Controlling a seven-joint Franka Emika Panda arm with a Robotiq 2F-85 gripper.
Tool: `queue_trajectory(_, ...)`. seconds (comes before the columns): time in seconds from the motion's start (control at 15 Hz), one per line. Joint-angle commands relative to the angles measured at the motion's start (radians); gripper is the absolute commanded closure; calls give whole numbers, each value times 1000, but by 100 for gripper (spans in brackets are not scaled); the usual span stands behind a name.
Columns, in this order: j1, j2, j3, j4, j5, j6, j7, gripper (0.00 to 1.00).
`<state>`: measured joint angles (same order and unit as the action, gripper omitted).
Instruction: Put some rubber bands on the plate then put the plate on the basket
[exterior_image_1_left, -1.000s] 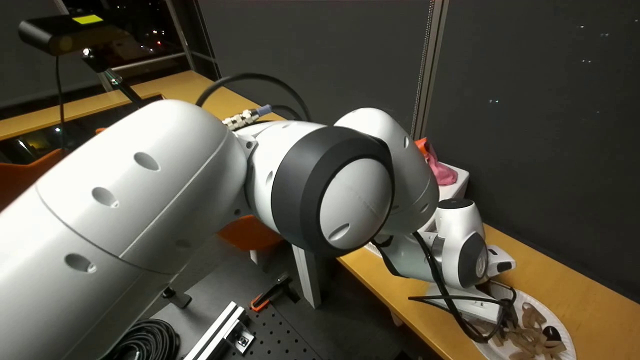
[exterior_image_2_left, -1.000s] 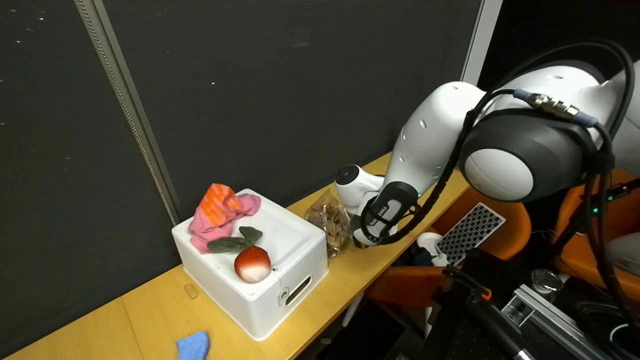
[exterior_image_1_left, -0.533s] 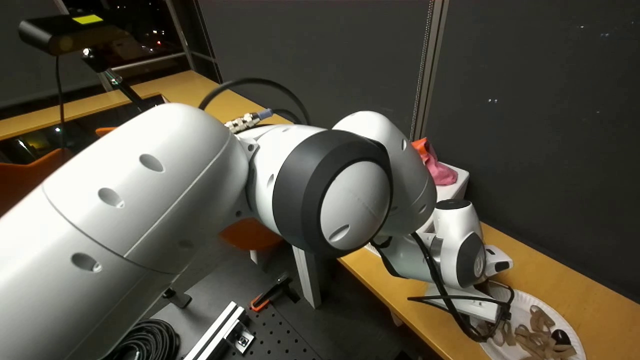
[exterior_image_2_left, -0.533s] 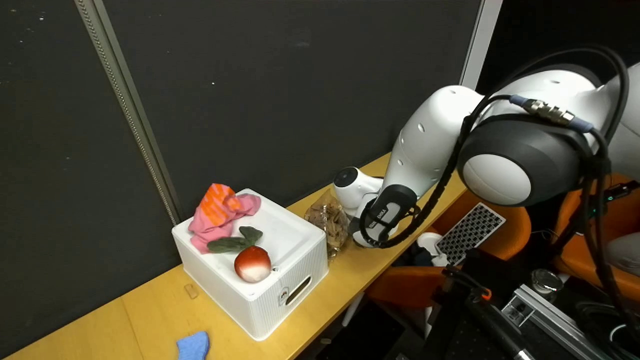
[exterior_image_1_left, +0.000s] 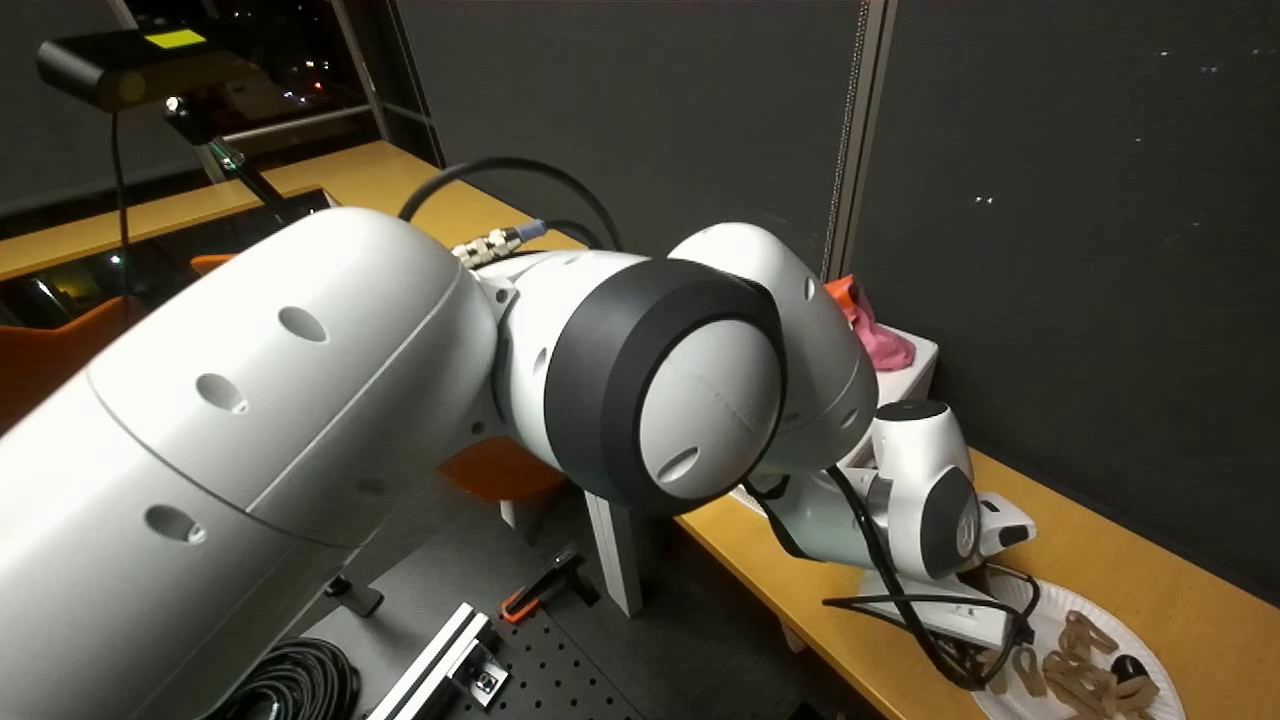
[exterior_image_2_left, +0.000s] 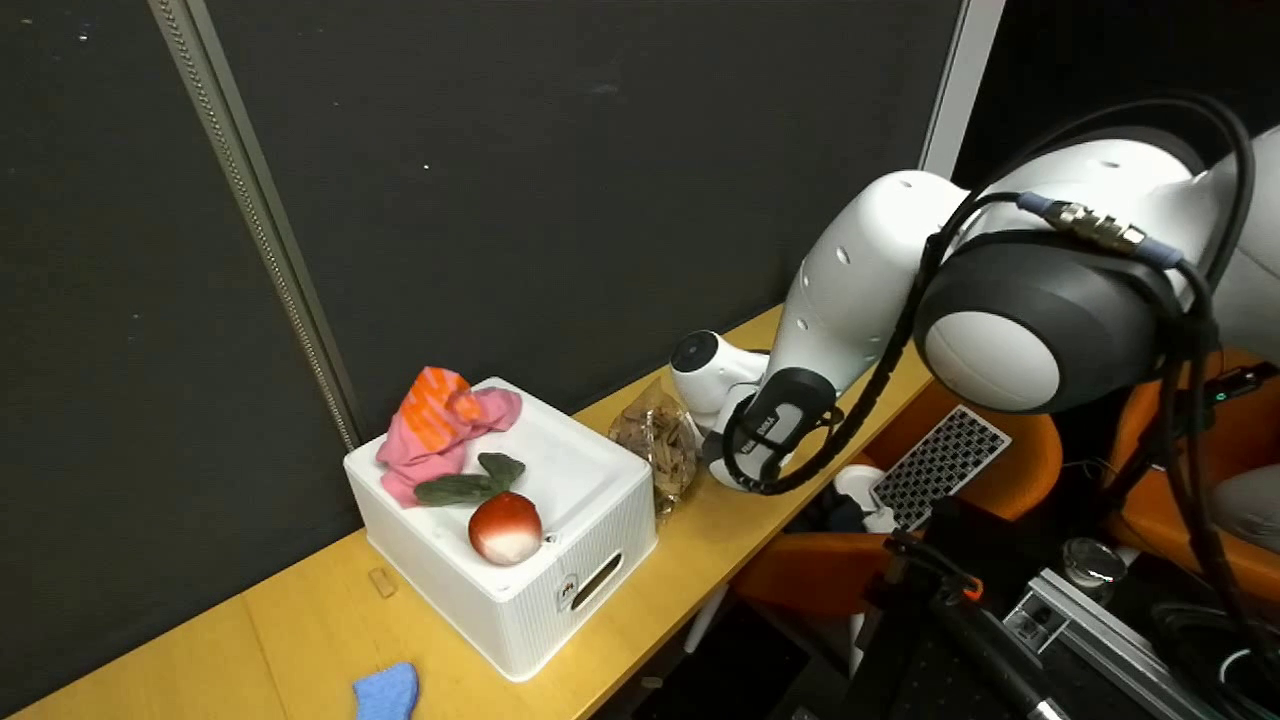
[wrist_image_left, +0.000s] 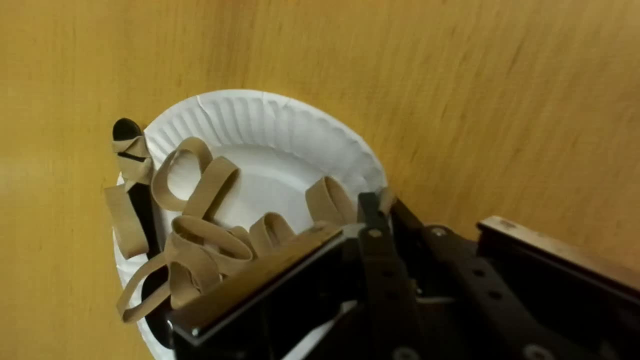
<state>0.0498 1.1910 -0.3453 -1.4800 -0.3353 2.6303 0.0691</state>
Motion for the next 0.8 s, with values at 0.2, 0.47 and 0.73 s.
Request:
queue_trajectory(0.2, 41, -8, -58, -7, -51, -30, 15, 98)
queue_trajectory(0.47, 54, -6, -81, 0, -76, -77, 15, 98)
queue_trajectory(0.73, 73, 2, -104, 9, -119, -141, 24, 98)
